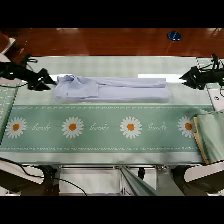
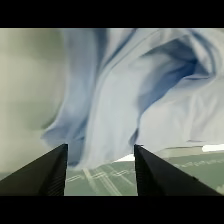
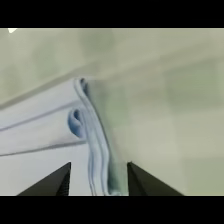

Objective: Fold the shirts.

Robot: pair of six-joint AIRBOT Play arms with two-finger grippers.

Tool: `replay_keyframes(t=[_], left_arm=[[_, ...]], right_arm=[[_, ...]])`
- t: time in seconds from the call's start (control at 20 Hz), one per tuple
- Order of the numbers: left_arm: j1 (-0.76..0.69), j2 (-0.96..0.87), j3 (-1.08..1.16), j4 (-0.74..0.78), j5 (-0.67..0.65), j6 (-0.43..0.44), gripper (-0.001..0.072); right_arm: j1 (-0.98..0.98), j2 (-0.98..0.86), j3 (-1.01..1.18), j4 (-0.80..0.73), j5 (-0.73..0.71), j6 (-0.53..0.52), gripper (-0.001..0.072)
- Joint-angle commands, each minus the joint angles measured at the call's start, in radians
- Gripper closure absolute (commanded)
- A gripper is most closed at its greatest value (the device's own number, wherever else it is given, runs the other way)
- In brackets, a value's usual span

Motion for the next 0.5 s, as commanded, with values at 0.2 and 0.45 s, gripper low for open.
replay_keyframes(t=[0.2,0.45], left_arm=[[-0.048,0.523,-0.618,-0.048,0.622,-0.011,0.0203],[-0.213,0.580,-0.698,-0.049,0.612,0.003,0.0203]], right_arm=[[0.029,-0.061,-0.061,0.033,-0.009,0.024,0.0302],[0.152,-0.134,-0.060,0.082,-0.041,0.015,0.0303]])
